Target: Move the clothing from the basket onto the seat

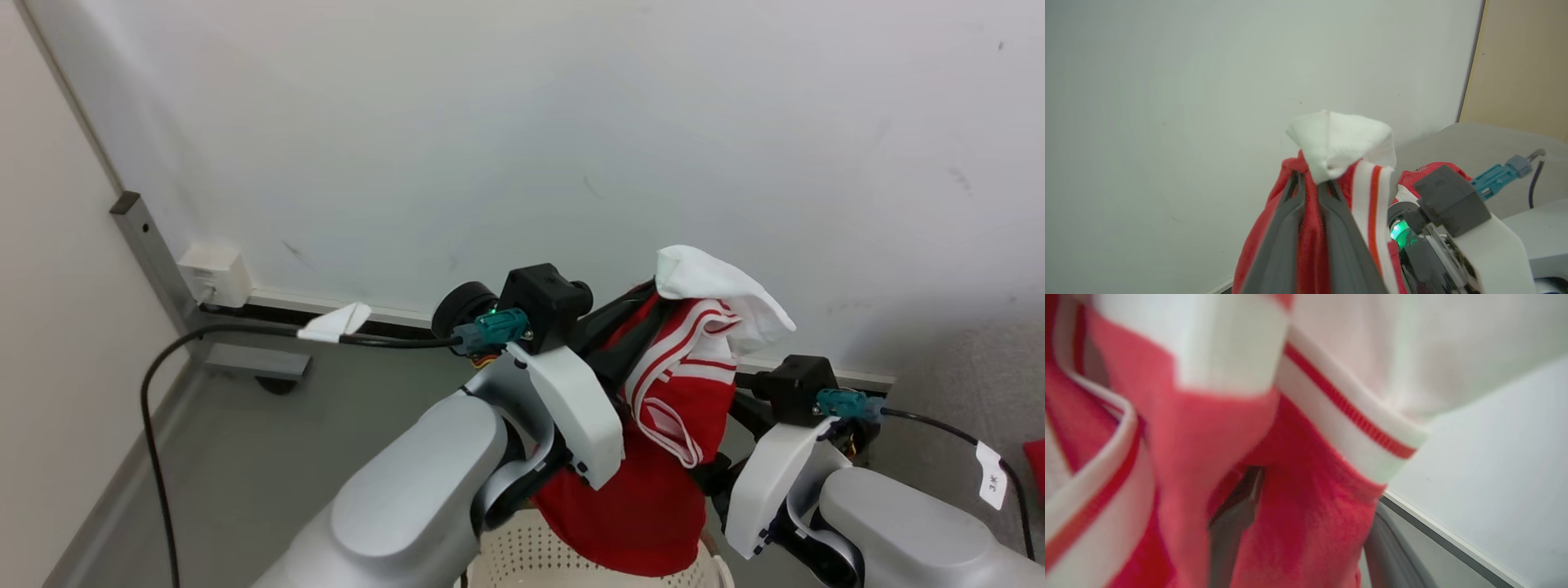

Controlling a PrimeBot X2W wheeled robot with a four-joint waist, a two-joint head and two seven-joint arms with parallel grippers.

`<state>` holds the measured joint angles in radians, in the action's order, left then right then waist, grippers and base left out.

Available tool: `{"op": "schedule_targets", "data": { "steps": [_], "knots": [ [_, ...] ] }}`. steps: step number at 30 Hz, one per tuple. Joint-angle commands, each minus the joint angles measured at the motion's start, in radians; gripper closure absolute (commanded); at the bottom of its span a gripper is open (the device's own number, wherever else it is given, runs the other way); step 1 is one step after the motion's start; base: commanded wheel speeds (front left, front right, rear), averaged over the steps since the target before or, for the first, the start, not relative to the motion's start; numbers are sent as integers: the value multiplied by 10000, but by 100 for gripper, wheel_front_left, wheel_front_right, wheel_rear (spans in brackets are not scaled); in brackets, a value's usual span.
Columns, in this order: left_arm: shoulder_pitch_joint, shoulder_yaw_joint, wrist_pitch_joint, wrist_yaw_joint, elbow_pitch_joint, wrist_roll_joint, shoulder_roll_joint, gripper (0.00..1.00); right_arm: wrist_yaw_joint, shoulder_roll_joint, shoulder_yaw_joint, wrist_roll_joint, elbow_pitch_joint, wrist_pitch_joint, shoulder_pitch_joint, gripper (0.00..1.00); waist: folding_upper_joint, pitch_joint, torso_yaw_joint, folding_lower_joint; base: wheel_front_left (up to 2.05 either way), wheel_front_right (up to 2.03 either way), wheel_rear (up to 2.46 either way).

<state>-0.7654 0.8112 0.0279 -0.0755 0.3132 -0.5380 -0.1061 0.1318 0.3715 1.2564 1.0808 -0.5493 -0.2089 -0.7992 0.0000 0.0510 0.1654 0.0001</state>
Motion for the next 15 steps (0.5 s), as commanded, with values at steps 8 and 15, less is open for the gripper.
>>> {"op": "schedule_targets", "data": {
  "steps": [8,15],
  "knots": [
    [-144,17,83,9,218,-161,-21,100,-22,-370,250,364,-410,-263,-192,100,0,58,246,-1,0,0,0],
    [70,-114,175,169,436,-226,-257,100,-23,-168,259,486,-156,-510,-153,100,0,129,-28,-1,0,0,0]
  ]
}}
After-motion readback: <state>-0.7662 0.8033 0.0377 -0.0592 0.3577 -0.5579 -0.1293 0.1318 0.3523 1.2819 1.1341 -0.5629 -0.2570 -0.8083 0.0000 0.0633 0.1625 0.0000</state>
